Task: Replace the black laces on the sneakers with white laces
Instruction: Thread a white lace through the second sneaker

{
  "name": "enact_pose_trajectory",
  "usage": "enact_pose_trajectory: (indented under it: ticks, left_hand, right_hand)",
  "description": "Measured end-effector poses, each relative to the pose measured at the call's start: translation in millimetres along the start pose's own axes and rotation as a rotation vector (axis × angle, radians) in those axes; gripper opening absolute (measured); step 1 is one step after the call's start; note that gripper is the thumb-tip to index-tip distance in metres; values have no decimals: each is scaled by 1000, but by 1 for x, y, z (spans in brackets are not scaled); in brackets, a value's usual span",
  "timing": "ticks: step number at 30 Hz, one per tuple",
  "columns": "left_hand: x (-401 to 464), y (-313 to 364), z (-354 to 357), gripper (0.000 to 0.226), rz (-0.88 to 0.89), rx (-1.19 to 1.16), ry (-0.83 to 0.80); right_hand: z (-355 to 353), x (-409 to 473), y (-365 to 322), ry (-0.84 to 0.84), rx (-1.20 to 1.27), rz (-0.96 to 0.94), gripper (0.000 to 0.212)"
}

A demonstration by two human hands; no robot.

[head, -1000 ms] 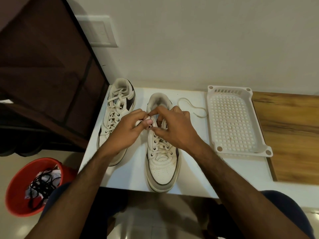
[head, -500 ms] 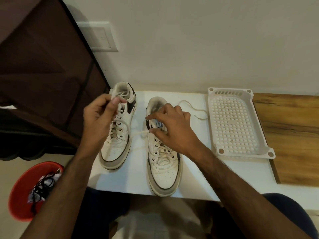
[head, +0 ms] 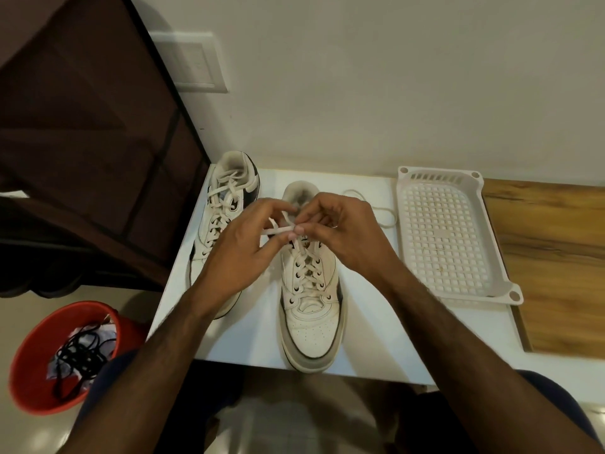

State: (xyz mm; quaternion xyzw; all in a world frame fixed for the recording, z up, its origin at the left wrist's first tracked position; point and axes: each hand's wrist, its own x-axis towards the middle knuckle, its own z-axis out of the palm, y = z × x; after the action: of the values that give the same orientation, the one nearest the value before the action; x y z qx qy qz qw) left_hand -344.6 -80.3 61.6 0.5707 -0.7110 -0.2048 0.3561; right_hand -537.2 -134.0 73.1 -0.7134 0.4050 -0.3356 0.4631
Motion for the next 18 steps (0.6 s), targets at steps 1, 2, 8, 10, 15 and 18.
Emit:
enact_pose_trajectory:
  ticks: [1,2,8,10,15,18]
  left_hand:
    - [2,3,1,31,1,-48,32]
    - [4,5,2,35,12,-73,52]
    - [10,5,12,17,38,19,72]
    - [10,3,13,14,-6,29,76]
    - [7,1,20,9,-29,71,110]
    - [8,1,24,7,-36,60,125]
  right_hand:
    - [-2,0,0,13,17,11,11]
    - [-4,0,-1,25,41,19,13]
    - [-14,2,0,140,25,42,16]
    - [-22,4,5,144,-176,46,13]
    - [-16,2,19,-1,-451,123,14]
    - [-6,3,15,75,-429,170,18]
